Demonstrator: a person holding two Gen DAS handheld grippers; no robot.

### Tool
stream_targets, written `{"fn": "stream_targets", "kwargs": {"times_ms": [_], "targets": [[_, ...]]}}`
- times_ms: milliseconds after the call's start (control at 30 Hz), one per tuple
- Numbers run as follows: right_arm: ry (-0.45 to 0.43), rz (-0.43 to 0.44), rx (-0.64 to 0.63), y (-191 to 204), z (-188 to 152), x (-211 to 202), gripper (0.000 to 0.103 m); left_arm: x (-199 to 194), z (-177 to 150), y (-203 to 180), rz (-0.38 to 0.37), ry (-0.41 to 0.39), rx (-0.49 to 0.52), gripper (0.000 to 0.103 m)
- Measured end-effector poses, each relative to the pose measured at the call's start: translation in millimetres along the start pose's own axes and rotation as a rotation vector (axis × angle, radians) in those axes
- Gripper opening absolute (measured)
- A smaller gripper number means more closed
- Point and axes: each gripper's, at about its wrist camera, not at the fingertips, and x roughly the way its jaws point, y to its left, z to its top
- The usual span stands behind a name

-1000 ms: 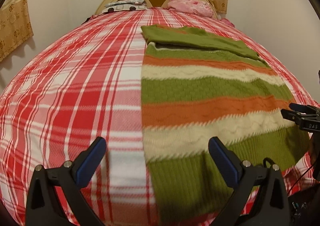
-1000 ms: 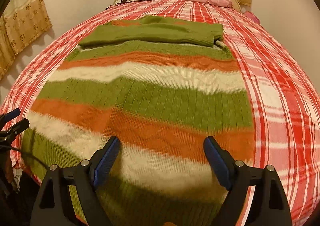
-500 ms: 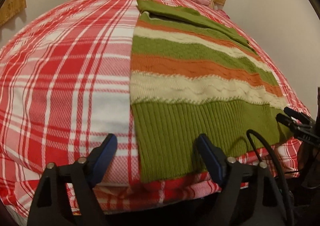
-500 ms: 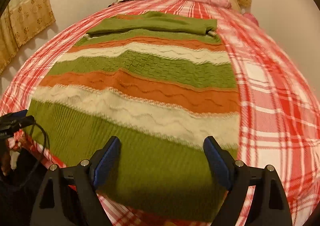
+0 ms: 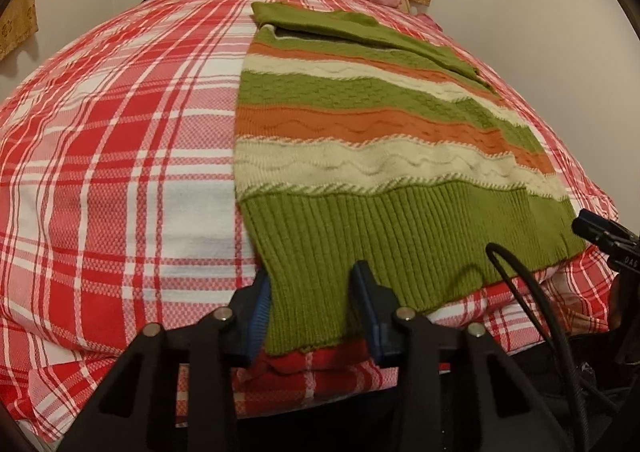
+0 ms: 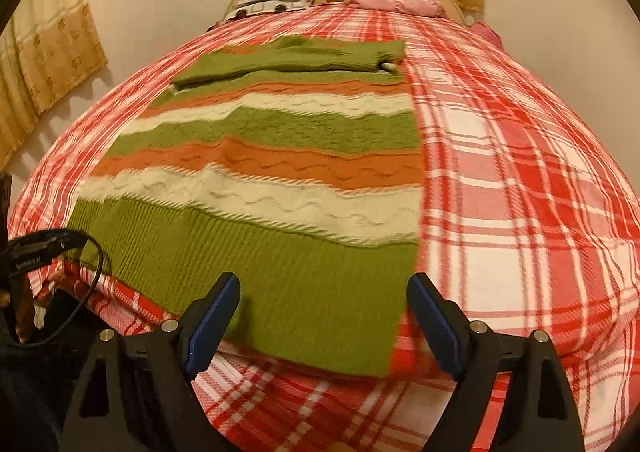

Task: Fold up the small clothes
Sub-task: 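Move both tools to the sweater hem and close them on it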

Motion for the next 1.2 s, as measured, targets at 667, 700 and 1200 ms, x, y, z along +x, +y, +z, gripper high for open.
{"fn": "stream_targets", "kwargs": {"times_ms": [667, 700, 1200], "targets": [[0.009, 0.121, 0.169, -33.5, -13.6, -3.2, 0.059, 4.1, -1.8, -9.8, 0.048, -0.005, 0.076, 0.060], [0.007, 0.137, 0.177, -33.2, -13.1, -2.1, 0.057, 4.9, -2.0, -8.5, 0.041, -0.004, 0.069, 0.060], [-0.095, 0.424, 0.412, -65.2, -14.4, -2.4, 0.009, -41.2, 12.7, -21.8, -0.018, -0.206, 0.170, 0.012]]}}
